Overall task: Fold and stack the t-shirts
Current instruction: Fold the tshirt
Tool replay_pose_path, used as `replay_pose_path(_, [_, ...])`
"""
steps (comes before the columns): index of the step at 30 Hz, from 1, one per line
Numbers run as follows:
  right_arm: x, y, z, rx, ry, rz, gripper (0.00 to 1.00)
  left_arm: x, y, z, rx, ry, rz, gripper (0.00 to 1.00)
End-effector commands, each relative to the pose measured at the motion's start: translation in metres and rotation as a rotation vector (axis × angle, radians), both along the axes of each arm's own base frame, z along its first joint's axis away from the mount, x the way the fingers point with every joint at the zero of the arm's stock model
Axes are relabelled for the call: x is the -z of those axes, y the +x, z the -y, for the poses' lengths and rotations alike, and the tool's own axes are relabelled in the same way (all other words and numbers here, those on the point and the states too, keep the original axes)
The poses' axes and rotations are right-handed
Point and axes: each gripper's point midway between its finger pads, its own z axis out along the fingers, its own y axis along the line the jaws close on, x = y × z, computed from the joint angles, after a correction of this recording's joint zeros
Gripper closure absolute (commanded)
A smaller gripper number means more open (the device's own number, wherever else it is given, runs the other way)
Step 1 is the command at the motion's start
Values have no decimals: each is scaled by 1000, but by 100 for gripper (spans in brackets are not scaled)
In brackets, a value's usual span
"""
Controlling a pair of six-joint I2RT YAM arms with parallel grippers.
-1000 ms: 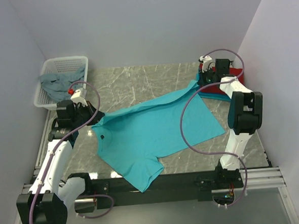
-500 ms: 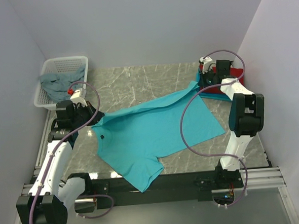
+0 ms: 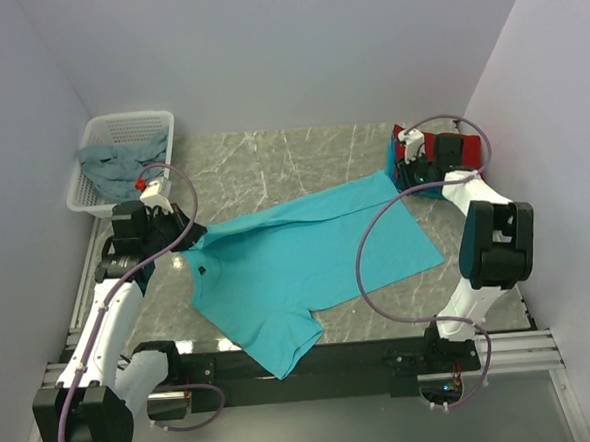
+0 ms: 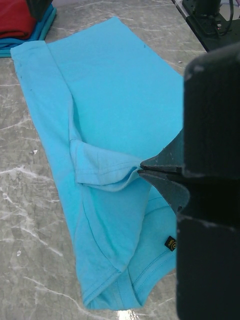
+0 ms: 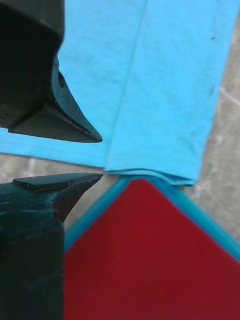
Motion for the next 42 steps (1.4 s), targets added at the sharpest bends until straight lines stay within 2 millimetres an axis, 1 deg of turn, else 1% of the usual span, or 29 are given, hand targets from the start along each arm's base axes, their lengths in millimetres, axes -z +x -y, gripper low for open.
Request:
replay_pose_path(1, [-33,-7,22,27,-42,95,61,-8,0,1,17,2,41,100])
replay_pose_path(2, [-34,-10,23,32,-38,95,61,-7,-1,1,18,2,39,100])
replay_pose_path(3, [-40,-13,27,42,-33,108,61,-8,-1,1,19,1,40,100])
replay_pose_path(5, [-43,-20,21,23,-6,107,61,-8,-2,2,19,2,38,100])
replay_pose_path(6, [-50,-23,20,24,7,117,61,-8,-3,2,22,1,37,100])
replay_pose_path(8, [-54,-31,10,-1,49,112,61,-6,-4,2,21,-1,30,100])
replay_pose_path(9, [-62,-34,6,-2,75,124,61,-6,-5,3,24,-2,30,100])
replay_pose_path(10, [-65,-36,3,-6,89,126,61,-5,-6,3,25,-5,26,100])
replay_pose_path(11, [-64,-39,-1,-16,111,119,61,-4,-8,3,28,-8,20,100])
replay_pose_path(12, [-67,-41,-4,-16,125,123,61,-4,-8,4,29,-9,20,100])
replay_pose_path(15, [-66,-46,-7,-24,137,122,61,-2,-10,4,32,-14,4,100])
replay_pose_path(20, [-62,-49,-5,-22,138,115,61,-3,-10,9,43,-43,-11,100])
replay_pose_path(25, [-64,-49,-5,-23,153,118,61,-2,-12,15,57,-84,-50,100])
replay_pose_path(28, [-68,-49,-5,-21,161,127,61,1,-15,14,25,-101,-102,99])
replay_pose_path(30, [-69,-49,-4,-19,164,129,61,-1,-19,20,51,-129,-130,97])
replay_pose_path(31, [-69,-48,-4,-18,167,130,61,2,-23,22,62,-142,-162,95])
replay_pose_path(32, [-71,-48,-4,-16,169,132,61,5,-29,29,96,-174,-203,88])
replay_pose_path(33, [-71,-48,-4,-16,172,131,61,8,-34,33,118,-194,-238,84])
replay_pose_path(34, [-71,-48,-3,-15,174,131,61,14,-43,37,140,-216,-294,80])
replay_pose_path(35, [-72,-48,-3,-17,177,134,61,20,-55,47,199,-262,-353,66])
replay_pose_path(36, [-73,-48,-3,-14,179,134,61,25,-60,49,212,-273,-382,58])
replay_pose_path(37, [-73,-47,-2,-10,179,137,61,33,-67,49,209,-265,-425,51])
replay_pose_path(38, [-75,-48,-2,-12,183,140,61,41,-69,43,178,-229,-438,41])
replay_pose_path(39, [-76,-48,-3,-14,184,140,61,43,-69,37,149,-189,-438,39])
replay_pose_path(40, [-78,-48,-2,-11,183,147,61,35,-68,31,127,-152,-398,37])
replay_pose_path(41, [-79,-49,-2,-14,186,149,61,30,-63,24,90,-114,-362,31])
replay_pose_path(42, [-78,-50,-3,-17,187,149,61,22,-58,21,72,-99,-322,28])
